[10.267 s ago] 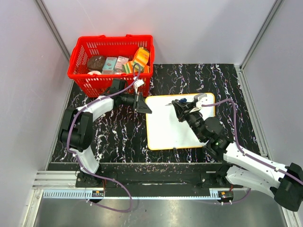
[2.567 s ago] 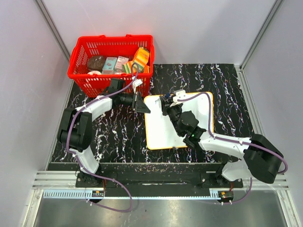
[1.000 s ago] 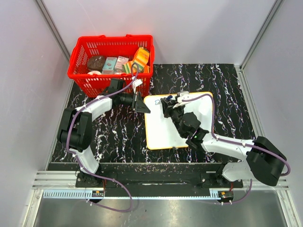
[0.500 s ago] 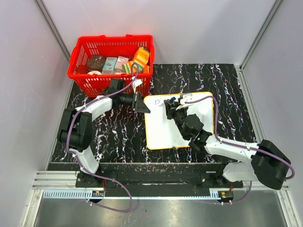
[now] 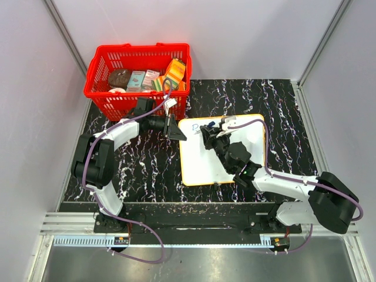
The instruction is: Write a sentence on the whiteboard
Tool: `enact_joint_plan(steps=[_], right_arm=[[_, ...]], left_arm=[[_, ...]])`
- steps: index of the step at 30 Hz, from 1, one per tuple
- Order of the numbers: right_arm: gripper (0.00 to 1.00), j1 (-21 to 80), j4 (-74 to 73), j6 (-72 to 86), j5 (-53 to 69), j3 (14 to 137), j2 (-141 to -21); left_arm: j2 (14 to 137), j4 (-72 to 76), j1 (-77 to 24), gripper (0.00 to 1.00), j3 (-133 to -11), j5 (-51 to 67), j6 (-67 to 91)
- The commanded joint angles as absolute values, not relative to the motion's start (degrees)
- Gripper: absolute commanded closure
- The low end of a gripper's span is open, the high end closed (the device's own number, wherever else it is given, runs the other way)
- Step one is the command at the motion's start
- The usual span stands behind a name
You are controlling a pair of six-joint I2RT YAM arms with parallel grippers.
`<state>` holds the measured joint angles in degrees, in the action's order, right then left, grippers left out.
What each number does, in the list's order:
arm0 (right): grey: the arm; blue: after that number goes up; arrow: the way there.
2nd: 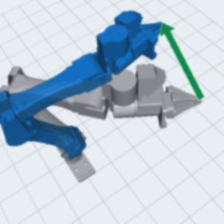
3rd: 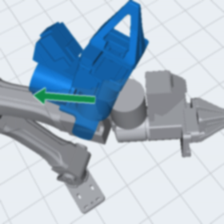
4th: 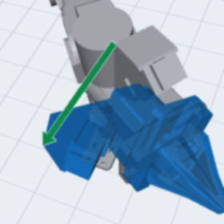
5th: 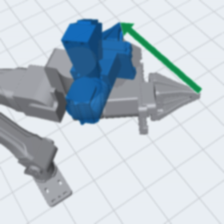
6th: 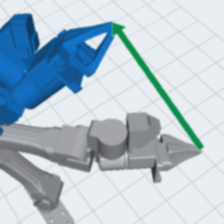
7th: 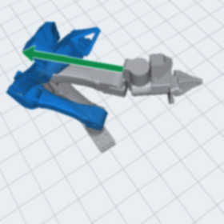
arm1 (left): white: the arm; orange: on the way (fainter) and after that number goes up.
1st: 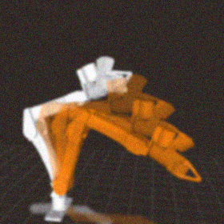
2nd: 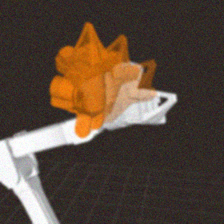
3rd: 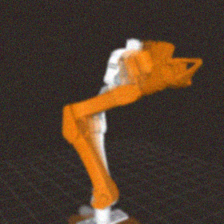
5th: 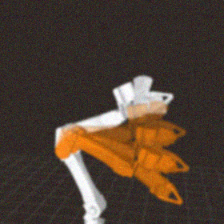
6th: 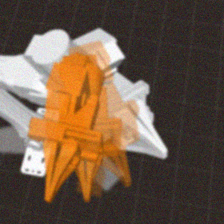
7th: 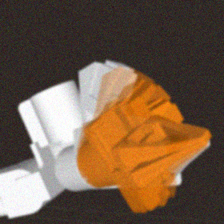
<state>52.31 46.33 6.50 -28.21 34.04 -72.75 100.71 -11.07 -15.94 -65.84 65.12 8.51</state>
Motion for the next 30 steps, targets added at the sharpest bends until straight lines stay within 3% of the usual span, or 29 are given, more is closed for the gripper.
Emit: enact_joint_plan(steps=[1,8,18,30], right_arm=[[1.0,51.6,45.7,7.6,-26.3,35.0,-74.8],[1.0,51.6,46.7,8.1,-25.8,35.2,-74.8],[1.0,51.7,47.6,6.4,-27.5,31.2,-64.8],[1.0,50.1,47.9,3.8,-29.6,33.3,-67.7]], left_arm=[[99.8,-7.0,-15.0,1.0,-66.7,58.3,3.3],[99.8,-7.0,-15.0,1.0,-66.7,58.2,3.3],[99.5,-7.0,-15.0,1.0,-66.6,58.2,3.3],[99.6,-7.0,-15.0,1.0,-66.5,58.2,3.3]])
